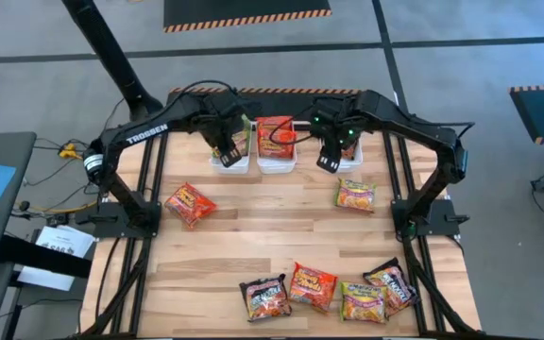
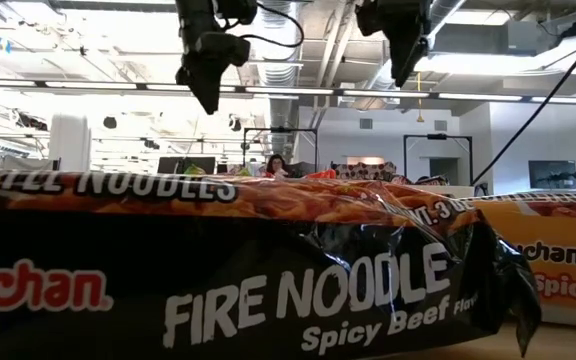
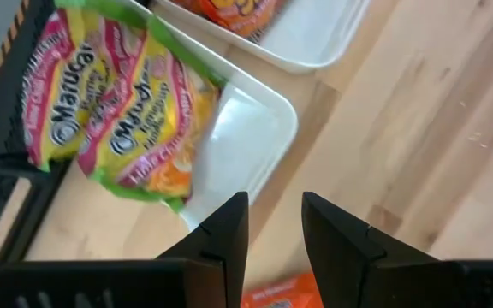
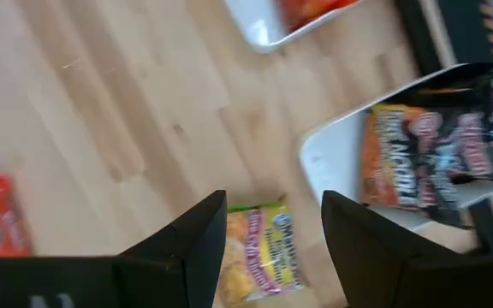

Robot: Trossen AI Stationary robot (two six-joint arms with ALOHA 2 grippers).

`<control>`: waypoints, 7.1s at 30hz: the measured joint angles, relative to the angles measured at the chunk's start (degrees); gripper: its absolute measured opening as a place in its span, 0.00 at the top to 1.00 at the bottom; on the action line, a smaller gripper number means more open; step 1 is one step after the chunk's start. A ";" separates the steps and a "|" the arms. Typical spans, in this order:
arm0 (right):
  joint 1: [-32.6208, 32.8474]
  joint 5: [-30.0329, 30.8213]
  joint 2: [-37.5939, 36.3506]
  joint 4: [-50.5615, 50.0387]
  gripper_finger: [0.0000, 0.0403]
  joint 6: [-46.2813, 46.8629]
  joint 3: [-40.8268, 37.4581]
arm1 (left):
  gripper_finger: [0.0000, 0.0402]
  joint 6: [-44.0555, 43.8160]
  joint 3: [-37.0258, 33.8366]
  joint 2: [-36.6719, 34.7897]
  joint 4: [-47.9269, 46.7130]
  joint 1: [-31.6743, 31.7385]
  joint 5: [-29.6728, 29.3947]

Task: Sort Maruchan noodles
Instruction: Put the orange noodle pack into the middle white bin

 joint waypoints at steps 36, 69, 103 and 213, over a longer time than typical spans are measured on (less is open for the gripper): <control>38.58 -13.03 -5.64 12.87 0.46 45.65 -20.07 | 0.76 -23.70 -22.47 -25.56 14.45 -32.87 -1.91; 63.34 -7.83 -4.14 14.15 0.46 68.62 -20.03 | 0.76 -31.33 -22.47 -25.55 16.90 -52.12 -5.94; 57.32 3.53 2.27 25.91 0.39 53.90 -20.01 | 0.76 -30.90 -22.43 -20.50 16.68 -53.59 -3.08; 11.31 19.32 26.08 15.16 0.99 -14.36 9.80 | 0.76 -24.37 -22.43 -30.47 16.55 -31.97 -10.99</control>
